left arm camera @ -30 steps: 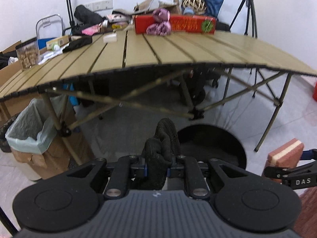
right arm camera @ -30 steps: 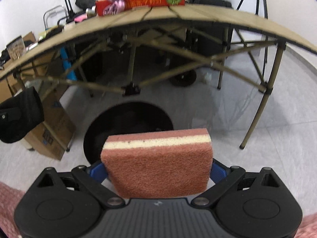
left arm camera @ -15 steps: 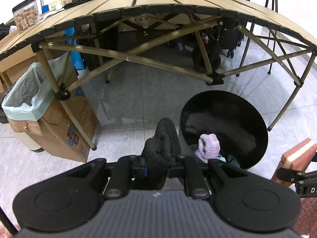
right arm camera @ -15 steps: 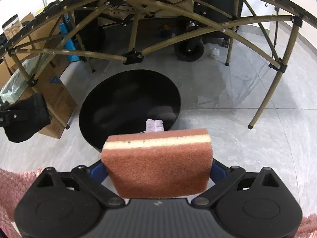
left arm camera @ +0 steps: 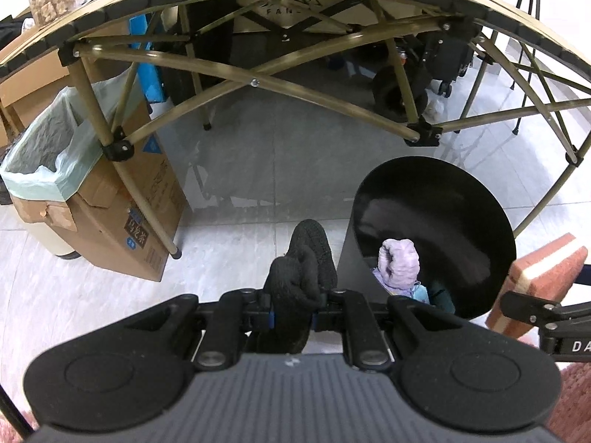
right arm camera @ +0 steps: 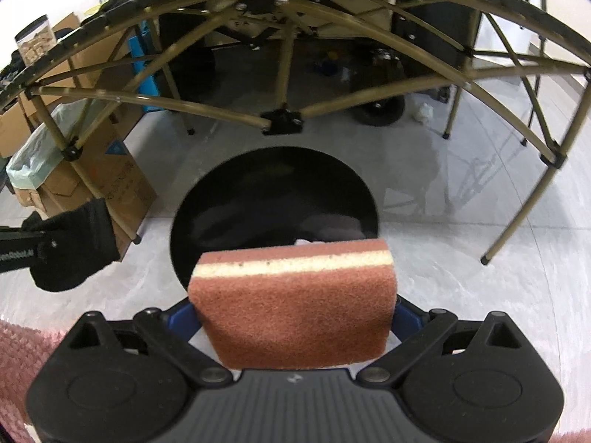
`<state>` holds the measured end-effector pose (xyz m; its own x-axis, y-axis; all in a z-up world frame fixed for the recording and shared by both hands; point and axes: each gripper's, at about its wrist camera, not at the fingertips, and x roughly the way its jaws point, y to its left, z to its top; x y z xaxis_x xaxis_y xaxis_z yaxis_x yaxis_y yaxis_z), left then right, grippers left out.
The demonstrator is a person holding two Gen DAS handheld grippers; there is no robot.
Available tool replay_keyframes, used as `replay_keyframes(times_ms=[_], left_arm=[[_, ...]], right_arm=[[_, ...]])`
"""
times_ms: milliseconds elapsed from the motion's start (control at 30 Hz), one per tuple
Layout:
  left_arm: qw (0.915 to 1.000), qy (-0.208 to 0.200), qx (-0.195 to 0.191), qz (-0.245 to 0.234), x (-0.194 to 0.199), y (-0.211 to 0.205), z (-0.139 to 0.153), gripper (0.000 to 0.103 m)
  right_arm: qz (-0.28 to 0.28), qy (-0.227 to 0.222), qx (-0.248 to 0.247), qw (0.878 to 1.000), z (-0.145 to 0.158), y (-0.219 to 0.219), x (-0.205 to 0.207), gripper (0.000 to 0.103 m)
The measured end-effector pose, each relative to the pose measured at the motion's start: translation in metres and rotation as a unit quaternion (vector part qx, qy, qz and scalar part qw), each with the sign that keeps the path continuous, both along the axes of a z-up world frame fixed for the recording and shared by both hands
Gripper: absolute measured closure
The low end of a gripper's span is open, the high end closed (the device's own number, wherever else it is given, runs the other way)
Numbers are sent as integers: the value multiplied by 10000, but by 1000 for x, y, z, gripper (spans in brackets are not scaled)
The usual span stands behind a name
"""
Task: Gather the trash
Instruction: 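Carry the black glove and pink sponge down off the table toward the bin, then open the right tool over the bin to drop the pink sponge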
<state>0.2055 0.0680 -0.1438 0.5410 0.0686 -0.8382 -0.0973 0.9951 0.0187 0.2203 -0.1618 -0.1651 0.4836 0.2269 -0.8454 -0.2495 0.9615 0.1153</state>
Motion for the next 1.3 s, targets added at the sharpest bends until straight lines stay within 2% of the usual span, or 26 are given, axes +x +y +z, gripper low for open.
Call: replay_keyframes(times_ms=[600,833,1133,1300], left_arm=[[9990,-2,-9,442,21,19,0,87],[9986,16,-40,536,32,20,-1,87],[9987,16,-28,513,31,20,-1,87],[9989,1,-19,474,30,17,-1,87]], right_arm=[[357,-157,-142,9991,3,54,60,4],[304,-246,-140,9991,7,62,75,3],[228,14,-230,9995,-10,68,82,3],[-63,85,-215,9997,-15,59,88,3]])
